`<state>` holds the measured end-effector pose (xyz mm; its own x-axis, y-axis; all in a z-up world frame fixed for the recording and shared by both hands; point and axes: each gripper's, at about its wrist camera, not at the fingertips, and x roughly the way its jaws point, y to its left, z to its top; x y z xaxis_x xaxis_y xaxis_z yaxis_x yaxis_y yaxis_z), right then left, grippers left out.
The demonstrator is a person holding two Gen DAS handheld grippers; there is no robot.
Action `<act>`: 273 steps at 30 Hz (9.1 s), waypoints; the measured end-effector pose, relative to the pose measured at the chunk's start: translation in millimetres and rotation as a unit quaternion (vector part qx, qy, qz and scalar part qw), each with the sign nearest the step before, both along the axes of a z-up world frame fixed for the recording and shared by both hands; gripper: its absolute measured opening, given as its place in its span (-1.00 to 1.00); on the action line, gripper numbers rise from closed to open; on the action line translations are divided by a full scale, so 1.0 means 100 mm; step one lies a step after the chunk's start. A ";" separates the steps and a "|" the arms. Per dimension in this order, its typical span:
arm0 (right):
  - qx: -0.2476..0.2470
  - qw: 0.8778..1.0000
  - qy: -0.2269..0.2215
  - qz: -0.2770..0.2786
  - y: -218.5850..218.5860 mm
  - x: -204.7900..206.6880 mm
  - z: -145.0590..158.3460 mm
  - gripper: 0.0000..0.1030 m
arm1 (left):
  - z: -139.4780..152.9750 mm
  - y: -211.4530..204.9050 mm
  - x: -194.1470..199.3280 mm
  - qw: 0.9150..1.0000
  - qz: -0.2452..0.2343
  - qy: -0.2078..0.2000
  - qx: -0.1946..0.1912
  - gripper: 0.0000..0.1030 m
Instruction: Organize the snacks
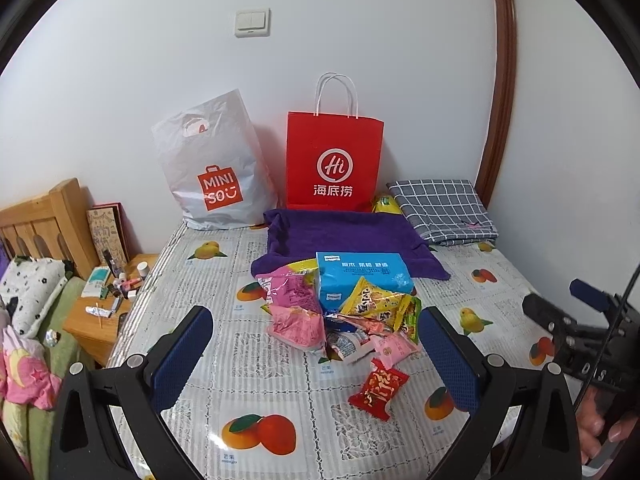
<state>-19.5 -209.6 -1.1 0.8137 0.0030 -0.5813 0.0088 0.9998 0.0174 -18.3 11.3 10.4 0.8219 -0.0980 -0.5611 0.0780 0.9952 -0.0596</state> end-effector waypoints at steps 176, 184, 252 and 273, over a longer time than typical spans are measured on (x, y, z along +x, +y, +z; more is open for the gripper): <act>0.064 0.989 0.100 0.083 -0.18 3.76 -0.53 -0.33 | -0.54 -0.09 3.70 0.988 -0.068 0.140 0.019 0.32; 0.060 0.987 0.129 0.073 -0.21 3.91 -0.76 -0.33 | -0.75 -0.09 3.87 0.982 -0.075 0.173 0.007 0.32; 0.037 0.984 0.156 0.073 -0.09 4.01 -0.90 0.47 | -0.97 -0.17 3.91 0.975 -0.049 0.214 0.022 0.65; 0.050 0.987 0.046 0.147 0.27 3.13 -0.06 0.61 | -0.53 0.18 2.78 0.988 0.010 0.153 -0.027 0.63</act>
